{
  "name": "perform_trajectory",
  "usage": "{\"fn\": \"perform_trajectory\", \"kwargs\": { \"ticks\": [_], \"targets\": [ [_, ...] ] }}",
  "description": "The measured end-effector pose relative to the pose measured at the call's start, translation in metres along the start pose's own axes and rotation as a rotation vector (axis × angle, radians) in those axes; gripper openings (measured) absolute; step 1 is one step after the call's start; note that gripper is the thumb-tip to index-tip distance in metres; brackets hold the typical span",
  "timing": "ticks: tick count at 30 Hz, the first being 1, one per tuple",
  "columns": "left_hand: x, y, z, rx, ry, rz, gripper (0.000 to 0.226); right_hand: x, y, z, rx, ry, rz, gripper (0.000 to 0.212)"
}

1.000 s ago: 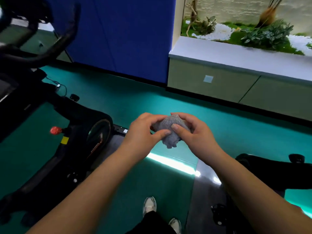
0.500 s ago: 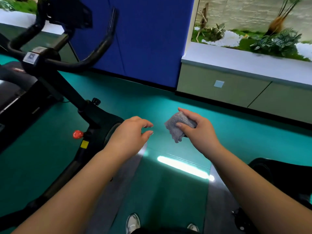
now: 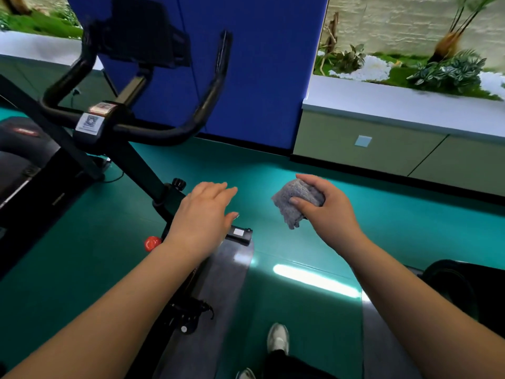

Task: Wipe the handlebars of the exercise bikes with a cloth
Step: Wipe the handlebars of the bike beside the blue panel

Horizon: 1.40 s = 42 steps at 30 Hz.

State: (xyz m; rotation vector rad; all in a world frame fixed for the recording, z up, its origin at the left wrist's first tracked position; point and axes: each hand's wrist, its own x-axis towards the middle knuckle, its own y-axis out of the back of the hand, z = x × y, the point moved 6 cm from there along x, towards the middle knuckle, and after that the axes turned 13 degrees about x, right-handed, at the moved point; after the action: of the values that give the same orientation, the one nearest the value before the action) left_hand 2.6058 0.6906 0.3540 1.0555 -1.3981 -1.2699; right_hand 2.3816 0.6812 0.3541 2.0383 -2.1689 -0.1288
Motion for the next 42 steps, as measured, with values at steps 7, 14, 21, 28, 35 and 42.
{"fn": "perform_trajectory", "kwargs": {
  "ticks": [7, 14, 21, 28, 35, 42],
  "targets": [
    [0.046, 0.019, -0.016, 0.034, -0.054, 0.112, 0.058, 0.062, -0.020, -0.011, 0.010, 0.036, 0.001, 0.030],
    [0.099, 0.048, -0.041, 0.015, -0.025, 0.247, 0.054, 0.122, -0.033, -0.018, 0.079, 0.035, -0.050, 0.030],
    [0.139, 0.065, -0.068, -0.039, 0.002, 0.289, 0.050, 0.162, -0.047, -0.033, 0.158, 0.048, -0.050, 0.034],
    [0.189, 0.077, -0.107, -0.002, -0.058, 0.356, 0.050, 0.200, -0.076, -0.053, 0.134, 0.105, -0.011, 0.038],
    [0.245, 0.096, -0.148, 0.027, -0.193, 0.452, 0.051, 0.245, -0.114, -0.081, 0.172, 0.169, 0.099, 0.041],
    [0.286, 0.116, -0.165, 0.014, -0.267, 0.500, 0.048, 0.276, -0.119, -0.112, 0.092, 0.328, 0.204, 0.034]
  ]
}}
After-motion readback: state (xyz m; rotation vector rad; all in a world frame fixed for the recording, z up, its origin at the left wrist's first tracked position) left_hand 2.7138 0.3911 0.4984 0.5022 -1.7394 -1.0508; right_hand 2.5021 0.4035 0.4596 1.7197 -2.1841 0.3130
